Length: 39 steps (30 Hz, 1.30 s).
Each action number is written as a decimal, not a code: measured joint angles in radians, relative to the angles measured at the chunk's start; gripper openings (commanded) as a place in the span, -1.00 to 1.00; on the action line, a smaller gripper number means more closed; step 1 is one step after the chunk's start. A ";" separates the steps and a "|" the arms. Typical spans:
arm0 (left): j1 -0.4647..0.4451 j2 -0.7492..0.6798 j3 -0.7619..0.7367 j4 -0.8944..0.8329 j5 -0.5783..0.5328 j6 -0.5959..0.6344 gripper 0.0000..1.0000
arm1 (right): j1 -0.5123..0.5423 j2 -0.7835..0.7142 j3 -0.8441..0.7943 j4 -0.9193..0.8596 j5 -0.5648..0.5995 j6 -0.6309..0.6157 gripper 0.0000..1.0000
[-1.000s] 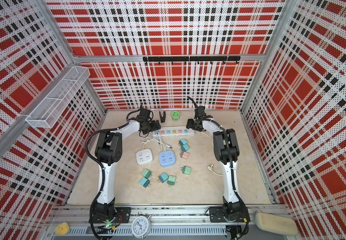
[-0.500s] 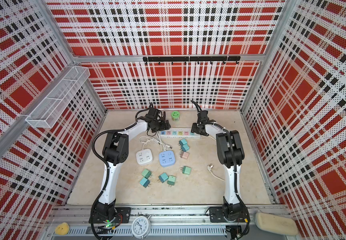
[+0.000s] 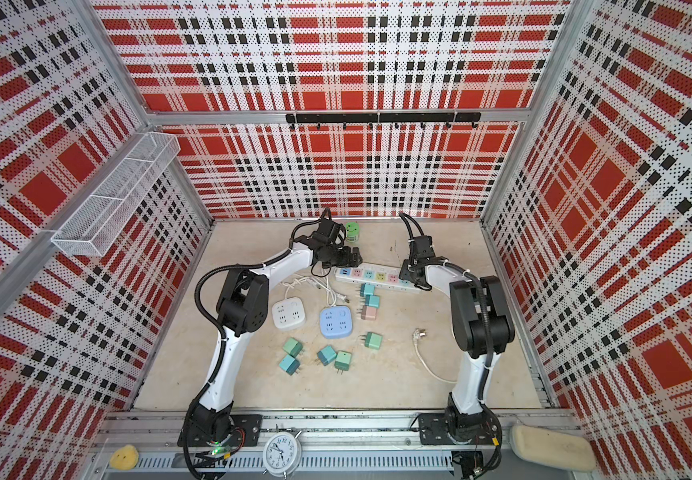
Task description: Insert the plug
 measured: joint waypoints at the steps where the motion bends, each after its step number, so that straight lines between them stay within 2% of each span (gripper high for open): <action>1: -0.006 0.000 0.000 -0.003 -0.006 0.003 0.93 | -0.001 -0.006 -0.009 0.003 0.006 0.000 0.37; 6: -0.043 -0.013 -0.054 0.010 -0.058 0.014 0.94 | -0.001 -0.038 -0.060 0.026 0.029 -0.004 0.37; 15: -0.121 -0.192 -0.388 0.160 -0.165 -0.004 0.95 | 0.002 -0.113 -0.172 0.080 0.024 -0.008 0.38; 23: -0.160 -0.324 -0.624 0.303 -0.241 -0.043 0.96 | 0.058 -0.177 -0.251 0.097 0.045 -0.008 0.40; 30: -0.177 -0.356 -0.687 0.360 -0.297 -0.052 0.99 | 0.100 -0.227 -0.313 0.116 0.089 0.005 0.42; 39: -0.183 -0.391 -0.734 0.389 -0.340 -0.052 0.99 | 0.125 -0.278 -0.378 0.153 0.087 0.059 0.41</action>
